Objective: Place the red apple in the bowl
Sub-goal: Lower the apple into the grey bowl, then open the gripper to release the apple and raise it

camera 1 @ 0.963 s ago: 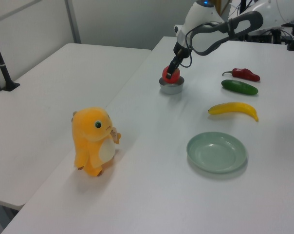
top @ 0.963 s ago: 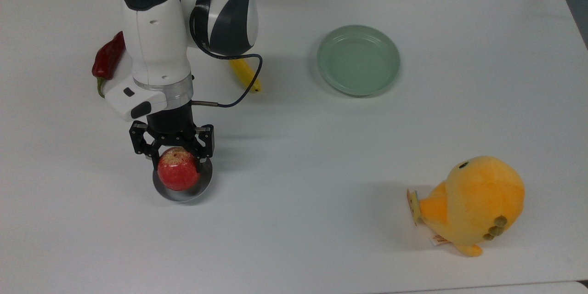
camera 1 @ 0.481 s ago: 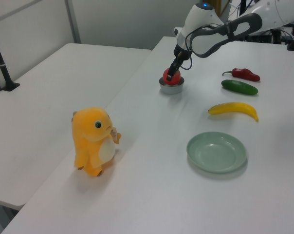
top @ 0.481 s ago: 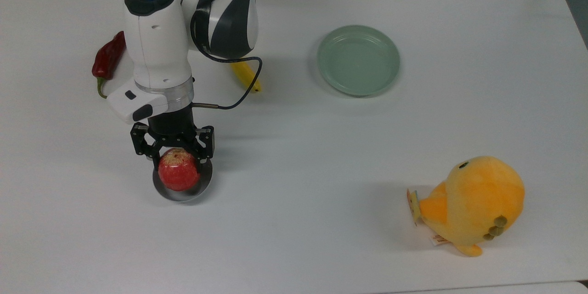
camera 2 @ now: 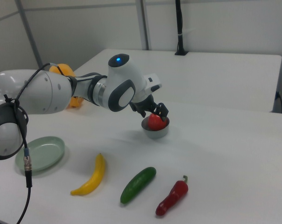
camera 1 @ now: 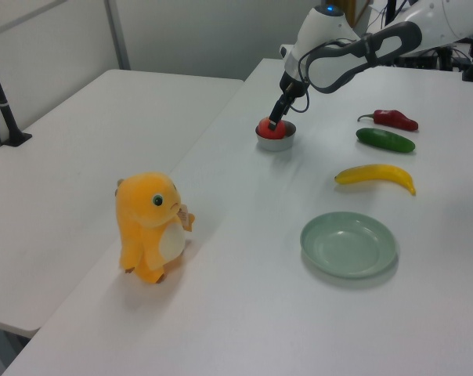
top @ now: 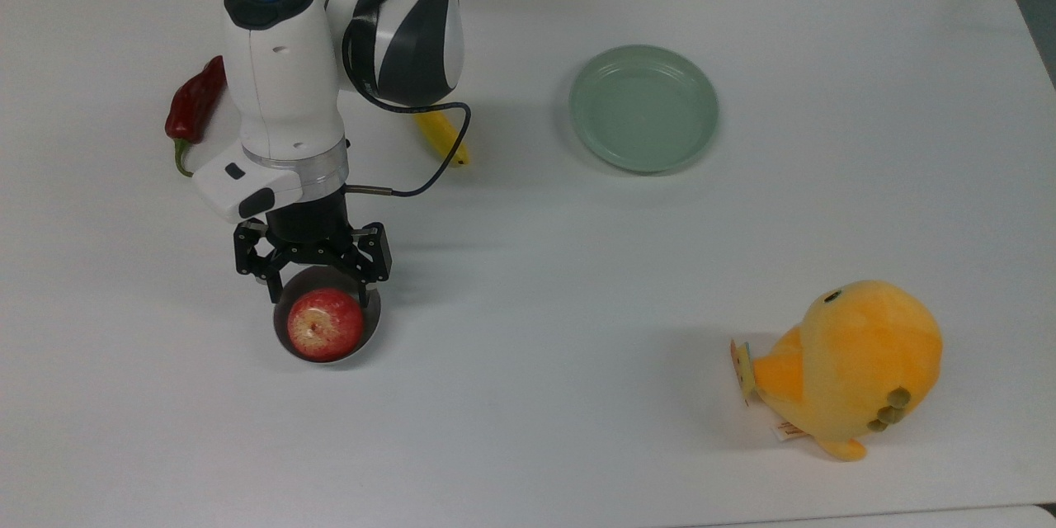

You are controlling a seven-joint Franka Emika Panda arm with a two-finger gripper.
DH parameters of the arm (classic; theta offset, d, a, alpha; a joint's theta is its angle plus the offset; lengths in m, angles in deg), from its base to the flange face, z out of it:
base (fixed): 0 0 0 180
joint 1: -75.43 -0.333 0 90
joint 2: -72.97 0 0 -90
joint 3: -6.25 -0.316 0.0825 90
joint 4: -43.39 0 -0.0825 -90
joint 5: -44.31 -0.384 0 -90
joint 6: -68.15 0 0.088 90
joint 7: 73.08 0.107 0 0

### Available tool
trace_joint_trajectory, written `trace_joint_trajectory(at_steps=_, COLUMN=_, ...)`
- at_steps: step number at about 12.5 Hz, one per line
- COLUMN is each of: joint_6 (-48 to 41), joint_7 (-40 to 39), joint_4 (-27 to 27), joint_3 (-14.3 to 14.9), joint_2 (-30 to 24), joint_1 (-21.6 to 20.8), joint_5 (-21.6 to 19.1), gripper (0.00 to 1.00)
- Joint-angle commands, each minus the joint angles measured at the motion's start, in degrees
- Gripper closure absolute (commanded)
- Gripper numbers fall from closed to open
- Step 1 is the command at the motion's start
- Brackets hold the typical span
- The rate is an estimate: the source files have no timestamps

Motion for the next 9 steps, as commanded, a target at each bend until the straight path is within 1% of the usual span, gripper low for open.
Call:
trace_joint_trajectory(at_steps=1, joint_6=0.5, joint_7=1.0, joint_4=1.4, joint_3=0.4, joint_2=-1.9, joint_1=-0.5, joint_5=1.1, gripper=0.0)
trace_joint_trajectory(at_steps=5, joint_6=-1.6, joint_7=1.0, joint_4=5.7, joint_3=0.5, joint_2=-9.1, joint_1=-0.4, joint_5=1.1, gripper=0.0)
trace_joint_trajectory(at_steps=7, joint_6=-5.5, joint_7=1.0, joint_4=7.9, joint_3=0.9, joint_2=-13.4, joint_1=-0.8, joint_5=1.1, gripper=0.0)
trace_joint_trajectory(at_steps=9, joint_6=-12.1, joint_7=1.0, joint_4=8.6, joint_3=1.0, joint_2=-18.1, joint_1=-0.4, joint_5=1.1, gripper=0.0)
